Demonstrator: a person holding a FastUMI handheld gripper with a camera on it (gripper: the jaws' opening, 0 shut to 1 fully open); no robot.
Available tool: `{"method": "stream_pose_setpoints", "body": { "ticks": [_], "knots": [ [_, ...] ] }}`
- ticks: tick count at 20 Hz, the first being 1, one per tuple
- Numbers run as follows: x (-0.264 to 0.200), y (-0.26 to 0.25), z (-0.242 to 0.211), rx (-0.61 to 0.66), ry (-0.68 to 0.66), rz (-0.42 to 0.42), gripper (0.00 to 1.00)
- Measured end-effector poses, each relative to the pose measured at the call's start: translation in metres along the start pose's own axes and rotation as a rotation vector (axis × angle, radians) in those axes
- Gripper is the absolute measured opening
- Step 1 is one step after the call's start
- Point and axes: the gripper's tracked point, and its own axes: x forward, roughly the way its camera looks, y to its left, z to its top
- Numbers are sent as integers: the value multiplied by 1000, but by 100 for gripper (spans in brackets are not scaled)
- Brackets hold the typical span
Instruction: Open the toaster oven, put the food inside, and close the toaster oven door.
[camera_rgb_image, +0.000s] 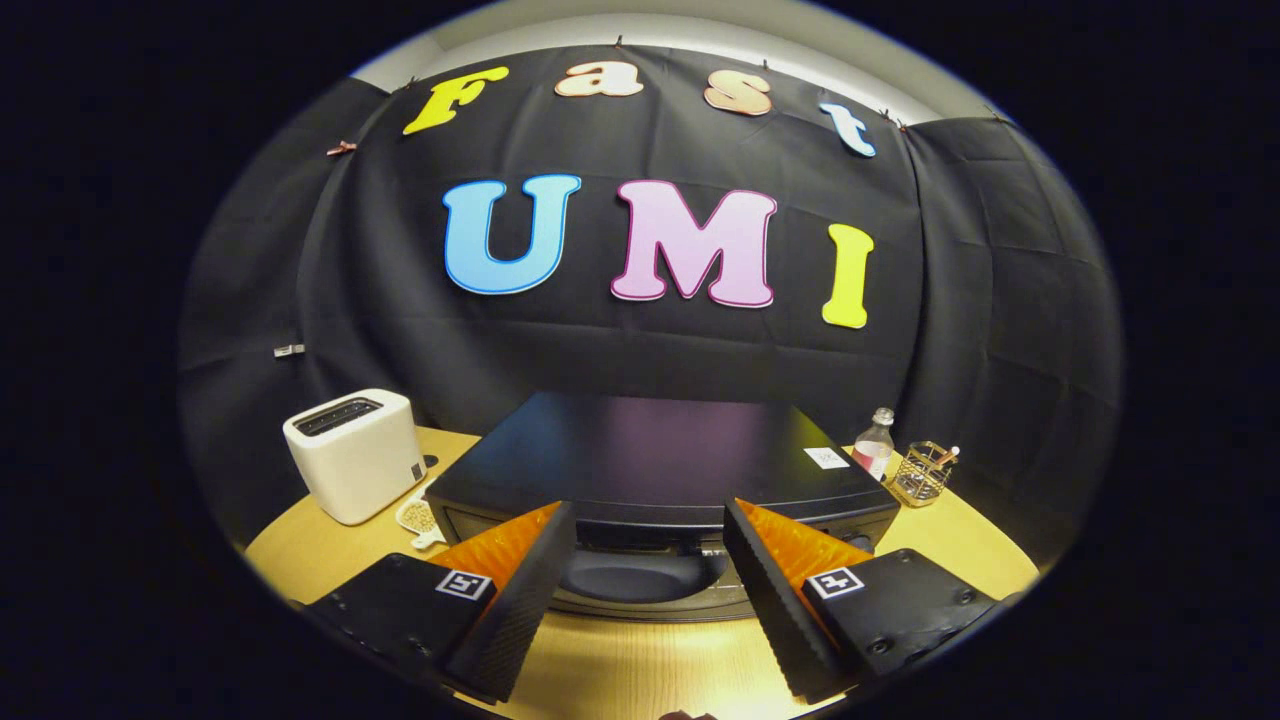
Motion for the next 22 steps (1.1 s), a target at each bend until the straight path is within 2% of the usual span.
{"method": "stream_pose_setpoints", "body": {
  "ticks": [5,9,22],
  "knots": [
    [11,4,-20,87,85,30,99],
    [7,8,-23,68,116,47,100],
    [-52,7,-60,73,123,91,99]
  ]
}}
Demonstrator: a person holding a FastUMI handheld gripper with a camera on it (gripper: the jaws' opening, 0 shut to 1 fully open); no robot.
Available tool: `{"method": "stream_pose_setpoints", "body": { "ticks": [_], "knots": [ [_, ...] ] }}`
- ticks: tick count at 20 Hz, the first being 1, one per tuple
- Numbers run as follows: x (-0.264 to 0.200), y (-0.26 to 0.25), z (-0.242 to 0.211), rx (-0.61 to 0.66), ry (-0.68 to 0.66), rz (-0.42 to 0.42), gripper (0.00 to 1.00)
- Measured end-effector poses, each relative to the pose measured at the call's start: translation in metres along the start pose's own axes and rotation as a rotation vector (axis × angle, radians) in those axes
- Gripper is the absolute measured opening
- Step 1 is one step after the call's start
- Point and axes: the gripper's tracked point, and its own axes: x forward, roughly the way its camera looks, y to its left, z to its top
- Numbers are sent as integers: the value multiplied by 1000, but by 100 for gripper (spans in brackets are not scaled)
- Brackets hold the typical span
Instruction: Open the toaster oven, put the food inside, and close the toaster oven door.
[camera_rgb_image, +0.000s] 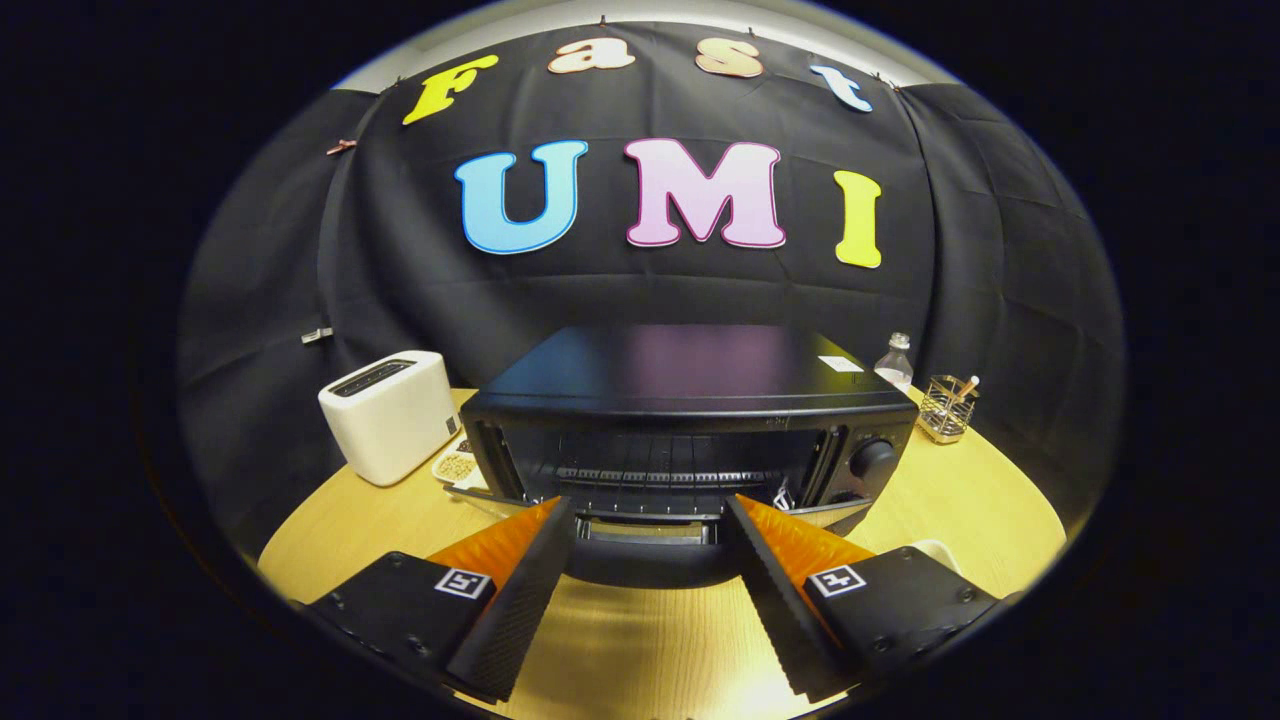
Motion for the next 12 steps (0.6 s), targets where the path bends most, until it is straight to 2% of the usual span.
{"method": "stream_pose_setpoints", "body": {
  "ticks": [4,7,12],
  "knots": [
    [-12,1,-21,22,39,18,99],
    [-26,1,-44,-10,75,39,99],
    [-37,-1,-95,-9,200,67,98]
  ]
}}
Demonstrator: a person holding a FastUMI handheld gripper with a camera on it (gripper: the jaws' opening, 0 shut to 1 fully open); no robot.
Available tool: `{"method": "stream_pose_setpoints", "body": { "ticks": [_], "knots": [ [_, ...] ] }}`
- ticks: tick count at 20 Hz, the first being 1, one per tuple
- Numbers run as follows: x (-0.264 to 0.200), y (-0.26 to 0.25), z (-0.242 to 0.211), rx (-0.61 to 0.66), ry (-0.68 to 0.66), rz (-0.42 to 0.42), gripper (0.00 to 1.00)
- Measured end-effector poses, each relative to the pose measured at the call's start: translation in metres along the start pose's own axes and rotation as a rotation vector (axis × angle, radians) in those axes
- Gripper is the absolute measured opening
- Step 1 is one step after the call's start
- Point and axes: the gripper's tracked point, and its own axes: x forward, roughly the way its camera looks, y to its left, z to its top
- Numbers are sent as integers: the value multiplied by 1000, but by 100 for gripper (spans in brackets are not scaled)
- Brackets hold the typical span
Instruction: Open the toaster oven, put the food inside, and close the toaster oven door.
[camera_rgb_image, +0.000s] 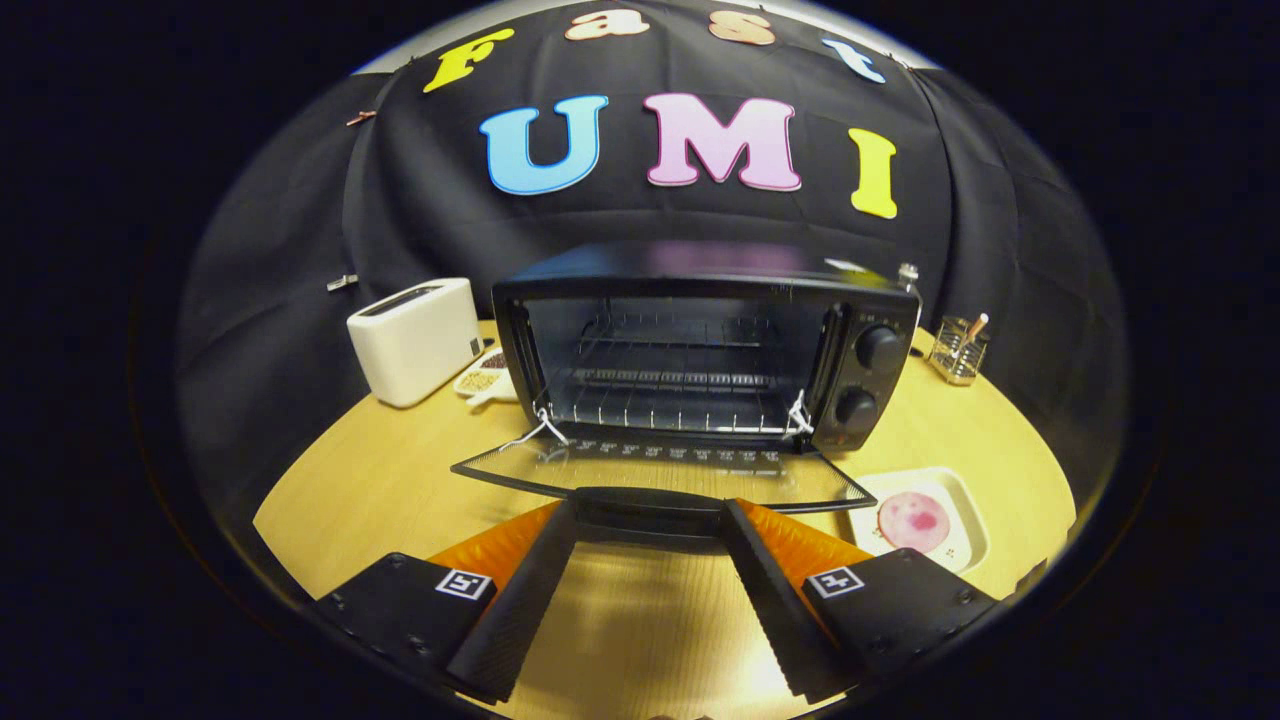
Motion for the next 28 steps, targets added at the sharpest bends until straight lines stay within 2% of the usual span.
{"method": "stream_pose_setpoints", "body": {
  "ticks": [3,7,12,16,20,25,28],
  "knots": [
    [1,-10,-17,-20,51,-17,99],
    [-19,-26,12,-40,13,23,99],
    [-36,-105,51,-64,14,-2,99],
    [-34,-178,65,-15,68,-45,99],
    [-26,-230,46,85,179,-39,100],
    [-17,-268,11,205,314,40,100],
    [-7,-281,-12,239,390,59,99]
  ]
}}
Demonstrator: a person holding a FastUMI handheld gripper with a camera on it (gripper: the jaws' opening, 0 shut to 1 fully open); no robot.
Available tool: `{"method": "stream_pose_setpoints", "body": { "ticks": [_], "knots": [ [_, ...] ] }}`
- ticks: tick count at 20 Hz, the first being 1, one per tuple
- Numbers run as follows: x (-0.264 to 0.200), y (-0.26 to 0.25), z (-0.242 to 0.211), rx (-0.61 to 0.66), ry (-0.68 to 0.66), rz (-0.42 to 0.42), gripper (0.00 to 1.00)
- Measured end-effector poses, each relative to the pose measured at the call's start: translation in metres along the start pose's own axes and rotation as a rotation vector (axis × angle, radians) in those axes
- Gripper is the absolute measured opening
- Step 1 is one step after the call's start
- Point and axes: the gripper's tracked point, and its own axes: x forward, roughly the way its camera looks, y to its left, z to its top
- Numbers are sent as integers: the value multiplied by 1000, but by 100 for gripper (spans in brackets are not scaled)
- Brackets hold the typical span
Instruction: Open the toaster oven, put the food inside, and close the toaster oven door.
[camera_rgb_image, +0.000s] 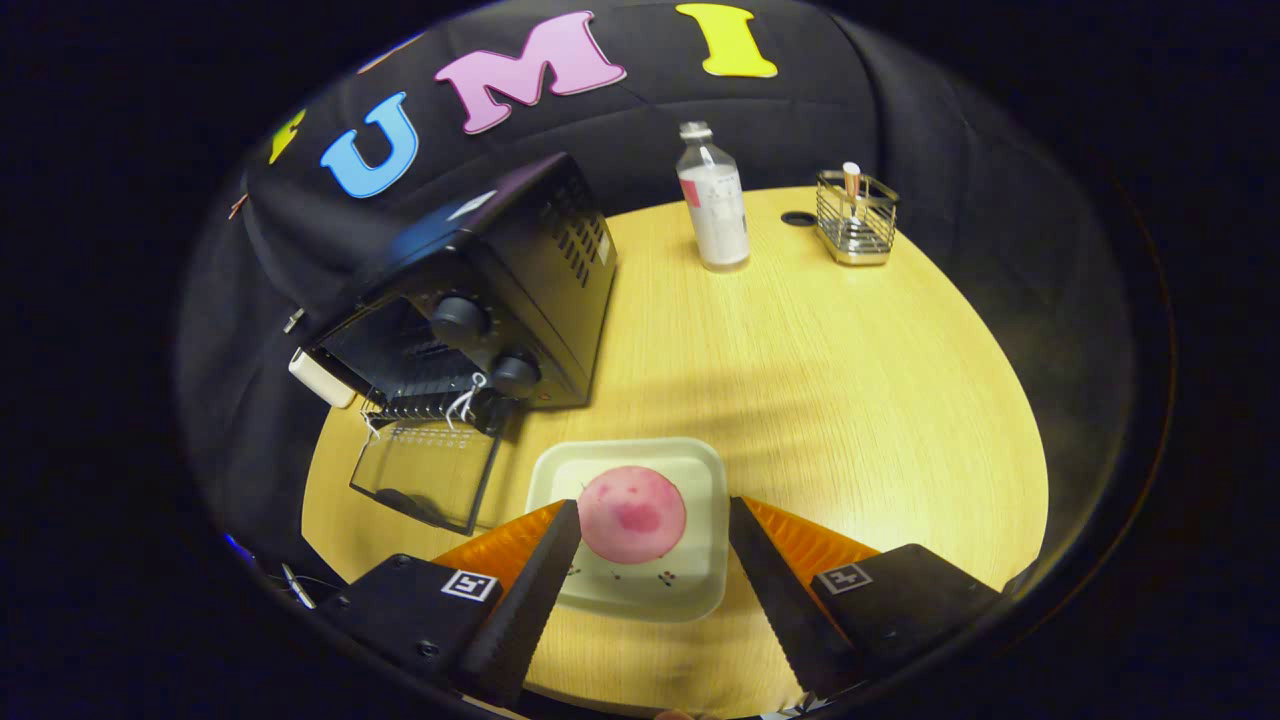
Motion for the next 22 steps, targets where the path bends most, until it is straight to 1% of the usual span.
{"method": "stream_pose_setpoints", "body": {
  "ticks": [3,8,9,11,12,13,15,16,17,18,21,22],
  "knots": [
    [14,-9,-13,4,57,15,99],
    [28,0,-38,44,149,75,100],
    [29,3,-37,51,139,85,99],
    [29,3,-40,52,140,82,97],
    [29,2,-41,50,142,70,97],
    [30,-2,-43,43,146,48,94],
    [31,-9,-43,30,143,10,75],
    [32,-13,-44,24,142,-10,62],
    [32,-17,-43,17,136,-28,56],
    [32,-24,-44,8,133,-59,44],
    [33,-27,-44,2,128,-85,18],
    [33,-27,-45,-8,132,-90,18]
  ]
}}
